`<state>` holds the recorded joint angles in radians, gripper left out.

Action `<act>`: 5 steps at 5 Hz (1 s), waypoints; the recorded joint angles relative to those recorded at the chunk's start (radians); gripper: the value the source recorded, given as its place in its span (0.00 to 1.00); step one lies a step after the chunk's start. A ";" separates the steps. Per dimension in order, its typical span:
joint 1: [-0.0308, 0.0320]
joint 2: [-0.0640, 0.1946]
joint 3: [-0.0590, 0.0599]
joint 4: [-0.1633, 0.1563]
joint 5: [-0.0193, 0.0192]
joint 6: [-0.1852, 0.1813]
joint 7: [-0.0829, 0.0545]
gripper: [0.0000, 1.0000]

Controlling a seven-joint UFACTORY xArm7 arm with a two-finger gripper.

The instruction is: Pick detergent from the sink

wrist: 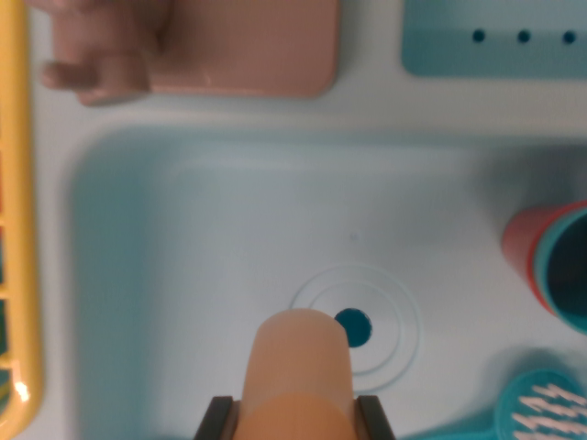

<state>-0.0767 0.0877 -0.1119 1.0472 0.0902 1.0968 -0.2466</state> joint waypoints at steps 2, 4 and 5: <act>0.0001 -0.013 0.000 0.031 -0.0029 0.043 0.004 1.00; 0.0003 -0.026 -0.001 0.064 -0.0060 0.090 0.008 1.00; 0.0004 -0.040 -0.001 0.097 -0.0091 0.137 0.013 1.00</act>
<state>-0.0763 0.0473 -0.1129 1.1445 0.0811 1.2338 -0.2336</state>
